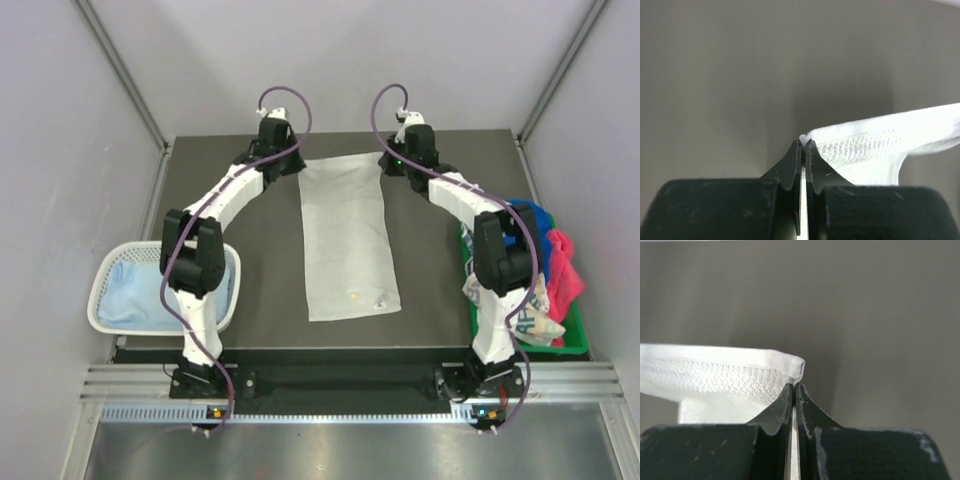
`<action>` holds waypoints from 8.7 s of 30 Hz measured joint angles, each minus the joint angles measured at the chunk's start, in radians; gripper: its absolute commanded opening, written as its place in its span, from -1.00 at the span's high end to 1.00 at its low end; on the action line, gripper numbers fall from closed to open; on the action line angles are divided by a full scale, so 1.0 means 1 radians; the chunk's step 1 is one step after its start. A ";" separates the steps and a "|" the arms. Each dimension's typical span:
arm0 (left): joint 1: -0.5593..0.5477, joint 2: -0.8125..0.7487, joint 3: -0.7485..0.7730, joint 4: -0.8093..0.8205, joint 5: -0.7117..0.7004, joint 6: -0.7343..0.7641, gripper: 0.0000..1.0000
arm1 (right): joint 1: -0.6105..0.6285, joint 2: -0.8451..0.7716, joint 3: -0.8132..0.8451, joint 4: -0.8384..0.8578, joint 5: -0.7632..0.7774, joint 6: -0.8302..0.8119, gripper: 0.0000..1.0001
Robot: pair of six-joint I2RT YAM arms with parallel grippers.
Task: Fold and stack the towels
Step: Flatten out the crumpled towel, then fold the towel
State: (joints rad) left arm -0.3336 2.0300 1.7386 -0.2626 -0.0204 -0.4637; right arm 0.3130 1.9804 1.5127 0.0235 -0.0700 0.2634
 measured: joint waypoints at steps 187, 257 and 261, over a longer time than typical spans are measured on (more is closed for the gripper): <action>-0.211 -0.184 -0.504 -0.056 0.027 -0.215 0.85 | 0.104 -0.072 -0.521 0.331 -0.349 0.570 0.98; -0.054 -0.086 -0.362 -0.178 0.084 0.019 -0.08 | -0.081 -0.232 -0.490 0.027 -0.121 0.269 0.48; -0.054 -0.087 -0.399 -0.175 0.120 0.018 -0.09 | -0.072 -0.234 -0.491 -0.008 -0.087 0.234 0.36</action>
State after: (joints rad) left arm -0.3878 1.9434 1.3392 -0.4381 0.0998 -0.4454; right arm 0.2405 1.7462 1.0222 0.0154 -0.1574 0.4976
